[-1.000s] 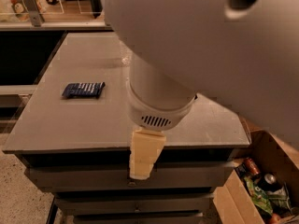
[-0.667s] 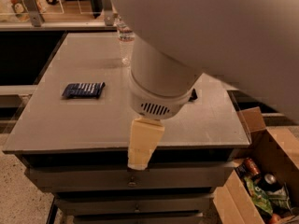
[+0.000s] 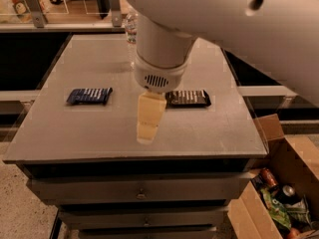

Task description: Pick rxbar blueberry

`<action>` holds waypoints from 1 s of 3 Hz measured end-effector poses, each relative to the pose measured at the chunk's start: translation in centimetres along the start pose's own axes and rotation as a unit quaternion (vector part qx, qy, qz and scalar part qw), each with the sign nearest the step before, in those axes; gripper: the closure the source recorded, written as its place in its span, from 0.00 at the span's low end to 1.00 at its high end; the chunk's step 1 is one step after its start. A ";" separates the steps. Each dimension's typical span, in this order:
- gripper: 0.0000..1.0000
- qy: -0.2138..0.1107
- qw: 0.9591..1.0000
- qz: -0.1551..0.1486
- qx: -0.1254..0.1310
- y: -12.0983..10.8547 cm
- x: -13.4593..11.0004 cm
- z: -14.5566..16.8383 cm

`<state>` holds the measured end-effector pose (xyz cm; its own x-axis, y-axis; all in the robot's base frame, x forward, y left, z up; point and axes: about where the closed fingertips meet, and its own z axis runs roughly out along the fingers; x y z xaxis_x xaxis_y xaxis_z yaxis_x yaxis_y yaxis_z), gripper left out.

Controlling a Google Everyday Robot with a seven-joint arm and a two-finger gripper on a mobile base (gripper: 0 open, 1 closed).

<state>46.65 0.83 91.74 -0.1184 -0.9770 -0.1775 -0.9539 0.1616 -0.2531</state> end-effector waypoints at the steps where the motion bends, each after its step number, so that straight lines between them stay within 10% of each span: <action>1: 0.00 -0.004 1.000 -0.001 -0.009 -2.9 -1.1 2.6; 3: 0.00 -0.044 0.999 -0.007 -0.008 -7.2 -5.6 5.8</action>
Offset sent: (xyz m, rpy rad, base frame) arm 0.1027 0.0455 -0.0337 0.0864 0.0079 0.0326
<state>55.74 5.95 89.04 -0.0801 -0.9632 -0.2565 -0.9595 0.1442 -0.2419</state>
